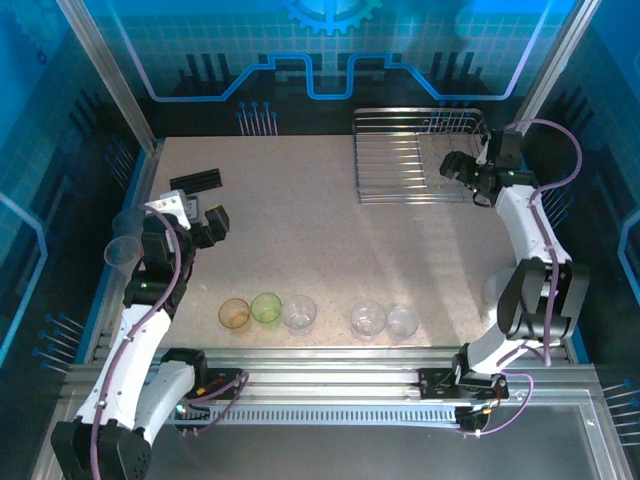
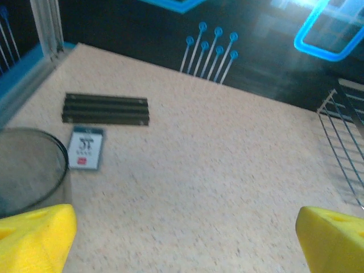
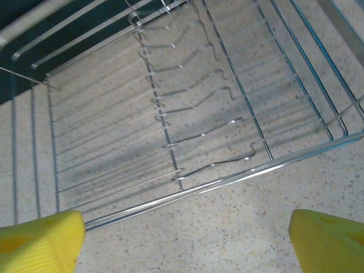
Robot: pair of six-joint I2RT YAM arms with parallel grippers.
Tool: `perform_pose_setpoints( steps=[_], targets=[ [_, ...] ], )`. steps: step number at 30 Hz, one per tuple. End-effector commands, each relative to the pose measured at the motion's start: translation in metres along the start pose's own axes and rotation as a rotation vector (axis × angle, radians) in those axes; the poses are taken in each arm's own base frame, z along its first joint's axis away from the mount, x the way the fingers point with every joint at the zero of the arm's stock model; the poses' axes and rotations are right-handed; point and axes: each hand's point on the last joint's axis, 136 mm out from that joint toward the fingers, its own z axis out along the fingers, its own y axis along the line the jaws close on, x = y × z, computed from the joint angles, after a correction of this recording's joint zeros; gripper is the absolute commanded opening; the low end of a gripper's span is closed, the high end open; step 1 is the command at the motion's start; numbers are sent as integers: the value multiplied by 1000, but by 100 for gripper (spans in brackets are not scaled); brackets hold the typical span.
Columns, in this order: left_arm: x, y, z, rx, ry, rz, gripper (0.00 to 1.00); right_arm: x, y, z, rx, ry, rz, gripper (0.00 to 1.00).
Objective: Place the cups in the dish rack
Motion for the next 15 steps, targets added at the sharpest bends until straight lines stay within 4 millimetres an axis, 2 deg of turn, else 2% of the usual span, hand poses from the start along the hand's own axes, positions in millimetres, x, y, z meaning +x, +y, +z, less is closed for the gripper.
perform_pose_setpoints(
  steps=[1,3,6,8,15],
  targets=[
    [11,-16,-10,78,84,-84,99,-5,-10,4,22,26,23,93],
    [16,-17,-11,87,111,-90,99,-10,-13,10,21,17,9,93],
    [25,-13,-10,68,139,-100,99,-14,-4,19,-13,10,-35,91],
    [32,-11,-6,64,153,-108,99,-15,-5,22,7,10,-48,91],
    [37,-15,9,83,174,-113,99,-21,-34,44,135,-19,-11,90]
  ],
)
